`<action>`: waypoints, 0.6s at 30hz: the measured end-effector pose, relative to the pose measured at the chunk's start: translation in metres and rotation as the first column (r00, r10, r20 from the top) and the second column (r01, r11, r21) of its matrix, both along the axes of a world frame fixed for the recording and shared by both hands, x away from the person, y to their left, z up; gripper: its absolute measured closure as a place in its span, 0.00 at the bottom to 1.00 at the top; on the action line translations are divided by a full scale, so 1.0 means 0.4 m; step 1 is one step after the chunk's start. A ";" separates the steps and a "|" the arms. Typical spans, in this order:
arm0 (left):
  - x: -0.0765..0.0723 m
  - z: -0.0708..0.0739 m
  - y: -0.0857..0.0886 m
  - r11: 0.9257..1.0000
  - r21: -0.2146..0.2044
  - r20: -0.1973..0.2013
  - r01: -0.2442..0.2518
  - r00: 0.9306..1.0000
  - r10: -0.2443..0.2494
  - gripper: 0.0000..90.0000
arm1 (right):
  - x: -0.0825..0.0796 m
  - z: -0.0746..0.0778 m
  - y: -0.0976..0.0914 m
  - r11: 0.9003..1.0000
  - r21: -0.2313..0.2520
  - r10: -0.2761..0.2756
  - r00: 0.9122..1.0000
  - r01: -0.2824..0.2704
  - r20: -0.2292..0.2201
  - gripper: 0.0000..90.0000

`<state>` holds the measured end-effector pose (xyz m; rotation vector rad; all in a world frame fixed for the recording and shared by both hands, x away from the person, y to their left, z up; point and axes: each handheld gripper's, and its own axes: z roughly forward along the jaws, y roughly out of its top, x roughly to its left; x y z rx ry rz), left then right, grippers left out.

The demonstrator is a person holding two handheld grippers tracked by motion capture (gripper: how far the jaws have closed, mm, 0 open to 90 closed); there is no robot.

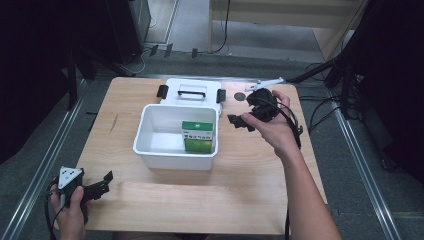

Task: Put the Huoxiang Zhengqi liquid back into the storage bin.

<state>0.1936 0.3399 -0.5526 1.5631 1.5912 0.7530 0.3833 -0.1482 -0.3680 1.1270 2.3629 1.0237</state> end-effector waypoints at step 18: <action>0.000 0.000 0.000 1.000 -0.002 0.001 -0.001 1.000 0.001 0.01 | -0.056 -0.116 -0.135 0.979 0.133 -0.167 0.982 0.155 0.088 0.00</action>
